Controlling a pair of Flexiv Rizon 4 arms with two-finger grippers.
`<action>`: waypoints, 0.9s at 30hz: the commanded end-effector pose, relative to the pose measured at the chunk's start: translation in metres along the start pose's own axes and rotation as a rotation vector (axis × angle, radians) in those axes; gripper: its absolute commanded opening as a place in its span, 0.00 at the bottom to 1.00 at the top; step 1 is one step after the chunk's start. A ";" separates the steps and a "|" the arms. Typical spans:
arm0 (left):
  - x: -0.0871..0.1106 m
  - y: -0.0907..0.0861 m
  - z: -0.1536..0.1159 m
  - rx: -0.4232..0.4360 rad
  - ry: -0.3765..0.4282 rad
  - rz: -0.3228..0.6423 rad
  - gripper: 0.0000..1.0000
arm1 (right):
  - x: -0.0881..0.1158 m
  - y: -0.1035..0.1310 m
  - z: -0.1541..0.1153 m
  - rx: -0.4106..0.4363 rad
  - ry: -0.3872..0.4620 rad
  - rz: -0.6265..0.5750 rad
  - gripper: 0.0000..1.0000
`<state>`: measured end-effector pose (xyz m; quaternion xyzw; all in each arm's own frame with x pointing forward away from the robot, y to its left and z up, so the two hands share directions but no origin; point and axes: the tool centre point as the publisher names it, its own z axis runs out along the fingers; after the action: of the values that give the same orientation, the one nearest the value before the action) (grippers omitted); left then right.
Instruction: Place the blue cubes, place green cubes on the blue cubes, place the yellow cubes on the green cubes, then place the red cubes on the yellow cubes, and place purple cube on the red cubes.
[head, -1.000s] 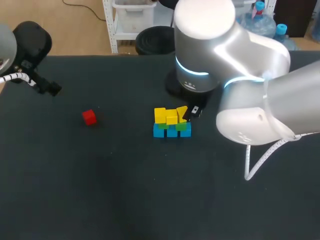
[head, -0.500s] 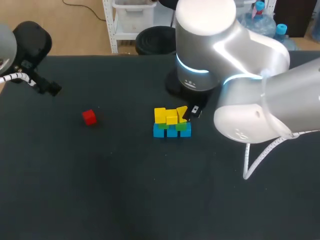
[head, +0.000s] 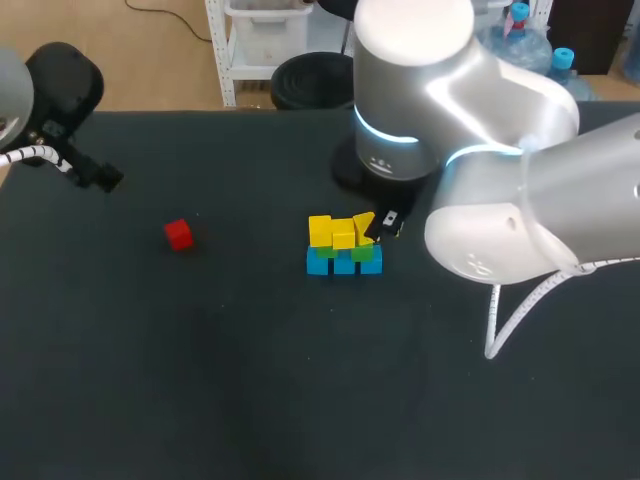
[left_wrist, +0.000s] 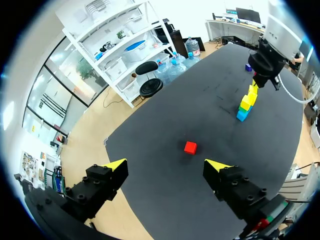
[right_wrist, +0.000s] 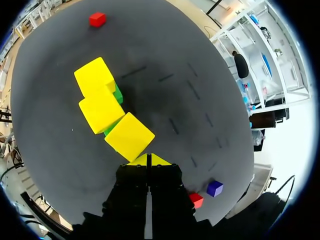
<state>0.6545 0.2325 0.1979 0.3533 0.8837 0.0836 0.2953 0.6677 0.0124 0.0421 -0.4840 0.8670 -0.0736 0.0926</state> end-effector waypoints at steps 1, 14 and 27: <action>0.000 0.001 0.000 0.002 -0.001 0.001 1.00 | 0.001 -0.001 0.000 0.000 -0.005 0.004 0.00; 0.000 0.001 0.000 0.002 -0.001 0.001 1.00 | 0.002 -0.002 0.001 -0.002 -0.031 0.025 0.00; 0.000 0.001 0.000 0.002 -0.001 0.001 1.00 | -0.001 -0.002 0.000 -0.011 -0.051 0.018 0.00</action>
<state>0.6545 0.2325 0.1979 0.3533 0.8837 0.0836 0.2953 0.6710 0.0136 0.0421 -0.4786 0.8693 -0.0558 0.1106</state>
